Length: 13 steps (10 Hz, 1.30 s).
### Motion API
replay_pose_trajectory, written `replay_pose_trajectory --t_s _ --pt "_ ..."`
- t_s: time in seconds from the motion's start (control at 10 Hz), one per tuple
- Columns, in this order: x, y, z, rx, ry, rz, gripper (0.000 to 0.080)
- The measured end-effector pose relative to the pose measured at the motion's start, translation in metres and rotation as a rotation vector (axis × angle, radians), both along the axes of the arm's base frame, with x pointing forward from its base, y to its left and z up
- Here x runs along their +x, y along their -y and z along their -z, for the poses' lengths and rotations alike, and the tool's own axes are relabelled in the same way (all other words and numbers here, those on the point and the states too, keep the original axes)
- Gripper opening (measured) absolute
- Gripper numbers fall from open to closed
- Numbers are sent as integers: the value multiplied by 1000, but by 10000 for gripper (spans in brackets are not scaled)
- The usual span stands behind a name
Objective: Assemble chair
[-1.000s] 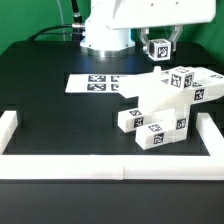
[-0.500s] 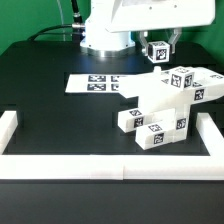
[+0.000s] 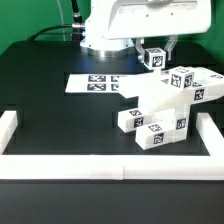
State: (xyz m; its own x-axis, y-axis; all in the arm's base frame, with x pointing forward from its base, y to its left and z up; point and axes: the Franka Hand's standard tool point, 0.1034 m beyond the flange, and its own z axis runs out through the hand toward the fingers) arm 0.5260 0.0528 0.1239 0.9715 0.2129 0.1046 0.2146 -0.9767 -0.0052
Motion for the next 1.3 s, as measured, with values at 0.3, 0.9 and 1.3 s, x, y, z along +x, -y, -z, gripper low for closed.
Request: replay_pose_trajectory --t_s 0.3,0.9,1.3 --pt "1 -1 0 -1 5 -2 284" --pt "4 -3 7 -8 2 -9 284" --pt "6 0 7 -10 14 -10 284"
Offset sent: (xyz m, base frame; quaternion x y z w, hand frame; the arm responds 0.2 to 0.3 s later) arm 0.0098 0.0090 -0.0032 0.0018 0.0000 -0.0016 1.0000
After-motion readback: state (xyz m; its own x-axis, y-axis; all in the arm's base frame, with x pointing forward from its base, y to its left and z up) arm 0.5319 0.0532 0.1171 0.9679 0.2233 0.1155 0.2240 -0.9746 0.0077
